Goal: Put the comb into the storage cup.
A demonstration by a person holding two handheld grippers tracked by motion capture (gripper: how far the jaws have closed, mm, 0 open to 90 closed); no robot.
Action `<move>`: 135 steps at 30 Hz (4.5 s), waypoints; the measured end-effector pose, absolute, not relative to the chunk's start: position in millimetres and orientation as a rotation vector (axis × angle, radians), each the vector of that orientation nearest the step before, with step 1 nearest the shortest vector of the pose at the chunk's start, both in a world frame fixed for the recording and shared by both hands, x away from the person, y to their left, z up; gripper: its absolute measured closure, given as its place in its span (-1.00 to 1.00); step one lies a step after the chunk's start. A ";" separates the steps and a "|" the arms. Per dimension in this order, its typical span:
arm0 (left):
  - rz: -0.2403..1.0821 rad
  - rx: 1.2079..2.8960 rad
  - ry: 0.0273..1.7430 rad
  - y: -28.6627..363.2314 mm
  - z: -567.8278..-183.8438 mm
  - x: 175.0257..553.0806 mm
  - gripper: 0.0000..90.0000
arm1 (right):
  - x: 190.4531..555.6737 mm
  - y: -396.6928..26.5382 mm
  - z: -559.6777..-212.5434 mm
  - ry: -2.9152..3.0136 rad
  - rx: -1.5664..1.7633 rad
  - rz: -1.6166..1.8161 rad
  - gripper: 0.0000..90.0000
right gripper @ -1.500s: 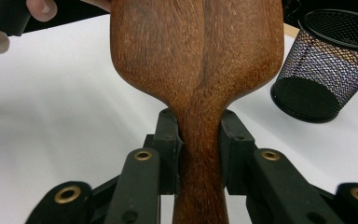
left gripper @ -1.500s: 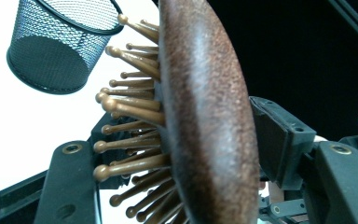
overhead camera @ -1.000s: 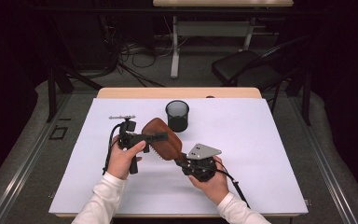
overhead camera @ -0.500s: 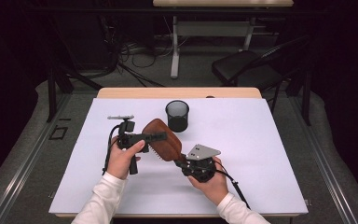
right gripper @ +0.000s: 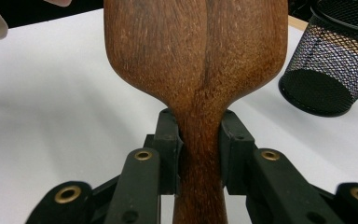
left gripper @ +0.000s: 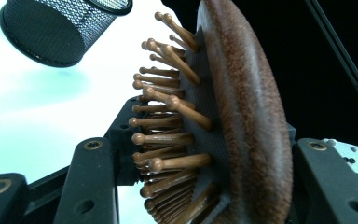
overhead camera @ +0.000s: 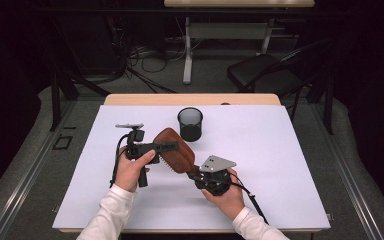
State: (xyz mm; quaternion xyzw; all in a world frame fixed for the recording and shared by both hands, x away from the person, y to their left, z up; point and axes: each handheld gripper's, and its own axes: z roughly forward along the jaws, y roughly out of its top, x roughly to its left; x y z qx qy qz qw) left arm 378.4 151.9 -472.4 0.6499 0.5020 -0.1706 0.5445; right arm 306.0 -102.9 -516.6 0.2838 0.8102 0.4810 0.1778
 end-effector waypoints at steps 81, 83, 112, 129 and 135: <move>-0.364 1.472 1.389 150.6 -447.1 406.6 0.09 | 321.2 -127.1 -489.9 2.151 0.931 1.443 -0.33; -0.369 1.460 1.395 151.2 -447.4 408.1 0.09 | 321.2 -127.8 -489.7 2.150 0.934 1.443 -0.34; -0.324 1.413 1.438 156.2 -441.5 423.7 0.09 | 330.5 -138.5 -484.5 2.171 1.053 1.465 -0.93; -0.272 1.396 1.452 158.7 -429.4 429.8 0.09 | 327.7 -138.9 -480.3 2.183 1.026 1.424 -1.00; -0.268 1.402 1.447 157.7 -426.7 431.4 0.09 | 327.7 -141.1 -478.2 2.170 1.031 1.429 -1.00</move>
